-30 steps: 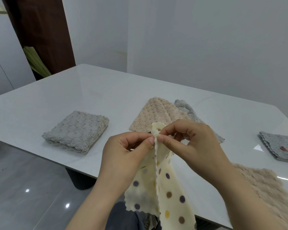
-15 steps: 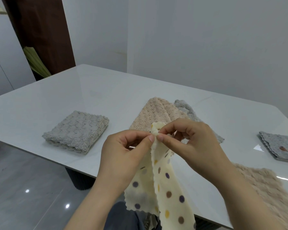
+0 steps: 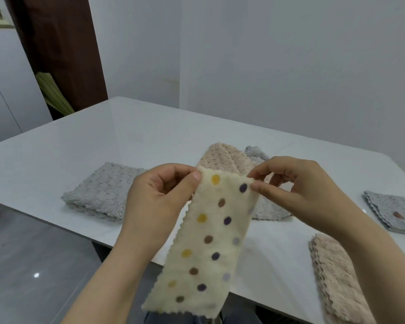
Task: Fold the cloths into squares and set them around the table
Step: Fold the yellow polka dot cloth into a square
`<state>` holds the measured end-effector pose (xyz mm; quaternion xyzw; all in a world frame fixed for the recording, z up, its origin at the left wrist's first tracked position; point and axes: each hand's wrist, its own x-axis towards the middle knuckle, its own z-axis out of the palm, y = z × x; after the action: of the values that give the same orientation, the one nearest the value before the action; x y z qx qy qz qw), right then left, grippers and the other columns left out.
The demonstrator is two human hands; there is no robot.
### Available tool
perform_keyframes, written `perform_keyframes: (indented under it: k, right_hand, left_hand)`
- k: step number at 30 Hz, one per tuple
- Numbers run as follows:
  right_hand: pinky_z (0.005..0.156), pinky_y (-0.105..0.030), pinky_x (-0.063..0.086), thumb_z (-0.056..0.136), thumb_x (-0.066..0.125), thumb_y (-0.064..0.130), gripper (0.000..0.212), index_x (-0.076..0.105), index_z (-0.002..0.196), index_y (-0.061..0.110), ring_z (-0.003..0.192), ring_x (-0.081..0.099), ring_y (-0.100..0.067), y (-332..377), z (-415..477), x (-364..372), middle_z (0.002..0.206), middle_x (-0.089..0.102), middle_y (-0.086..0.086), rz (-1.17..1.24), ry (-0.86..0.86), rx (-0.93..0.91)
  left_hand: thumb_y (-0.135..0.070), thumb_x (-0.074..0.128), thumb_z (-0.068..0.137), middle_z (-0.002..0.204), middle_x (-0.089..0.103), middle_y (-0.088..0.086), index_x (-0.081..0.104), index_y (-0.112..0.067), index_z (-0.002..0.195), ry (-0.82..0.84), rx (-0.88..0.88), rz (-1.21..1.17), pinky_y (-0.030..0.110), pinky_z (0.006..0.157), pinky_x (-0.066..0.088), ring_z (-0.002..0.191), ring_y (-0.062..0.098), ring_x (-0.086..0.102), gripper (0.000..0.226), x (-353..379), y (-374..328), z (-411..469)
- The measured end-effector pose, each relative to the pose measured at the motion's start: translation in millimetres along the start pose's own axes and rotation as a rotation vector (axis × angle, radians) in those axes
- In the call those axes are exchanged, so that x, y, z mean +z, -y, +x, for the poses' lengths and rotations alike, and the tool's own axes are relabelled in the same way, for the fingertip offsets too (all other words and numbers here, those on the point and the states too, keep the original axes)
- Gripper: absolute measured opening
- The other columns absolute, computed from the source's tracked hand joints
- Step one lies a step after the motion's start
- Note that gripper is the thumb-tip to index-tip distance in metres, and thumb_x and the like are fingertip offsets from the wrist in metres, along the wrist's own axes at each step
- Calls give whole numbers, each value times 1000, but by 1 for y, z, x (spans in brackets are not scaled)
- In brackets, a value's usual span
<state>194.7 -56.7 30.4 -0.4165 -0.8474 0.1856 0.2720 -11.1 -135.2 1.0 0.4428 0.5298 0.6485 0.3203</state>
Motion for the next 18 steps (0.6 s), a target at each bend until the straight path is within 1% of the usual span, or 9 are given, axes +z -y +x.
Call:
perform_keyframes:
  k: [3, 6, 9, 11, 14, 16, 18]
  right_hand:
    - [70, -15, 48, 84, 69, 31, 5, 71, 88, 34, 79, 62, -5, 1, 3, -9, 83, 69, 18, -55, 20, -33]
    - [70, -12, 45, 83, 70, 28, 6, 72, 89, 32, 79, 62, -6, 7, 5, -15, 78, 68, 16, -76, 33, -68]
    - [72, -10, 45, 83, 73, 23, 8, 72, 88, 29, 78, 62, -6, 13, 7, -20, 74, 67, 14, -100, 22, -100]
    - [74, -10, 44, 82, 73, 21, 10, 72, 90, 28, 78, 62, -6, 18, 8, -25, 73, 67, 14, -114, 5, -117]
    - [75, -5, 42, 82, 73, 19, 14, 73, 93, 27, 81, 62, -4, 24, 11, -33, 73, 67, 14, -106, -44, -133]
    - [75, -2, 40, 83, 72, 17, 16, 73, 96, 26, 83, 62, -3, 29, 14, -40, 75, 67, 15, -114, -74, -144]
    - [77, -5, 42, 85, 69, 17, 18, 73, 101, 25, 83, 61, -3, 35, 19, -47, 76, 64, 17, -175, -92, -178]
  left_hand:
    - [-18, 65, 84, 65, 67, -4, 73, -16, 77, -4, 16, 30, 25, 66, 52, 63, 10, 58, 11, -3, -2, 6]
    - [-17, 65, 85, 67, 67, -1, 73, -16, 77, -16, 43, 46, 27, 66, 52, 64, 12, 57, 11, -6, -6, 12]
    - [-16, 65, 85, 71, 70, 3, 73, -16, 77, -18, 84, 75, 25, 66, 52, 65, 13, 59, 11, -7, -11, 18]
    - [-16, 65, 85, 74, 72, 4, 73, -18, 77, -34, 123, 103, 26, 67, 53, 67, 15, 62, 11, -8, -15, 21]
    - [-16, 66, 85, 76, 72, 2, 72, -20, 77, -78, 194, 147, 29, 70, 54, 71, 21, 65, 11, -10, -21, 25]
    - [-16, 66, 85, 76, 72, 0, 72, -20, 79, -95, 234, 161, 26, 71, 56, 74, 20, 67, 10, -9, -26, 27]
    - [-15, 65, 86, 77, 72, -2, 71, -19, 80, -111, 268, 162, 18, 69, 55, 73, 15, 67, 9, -8, -31, 30]
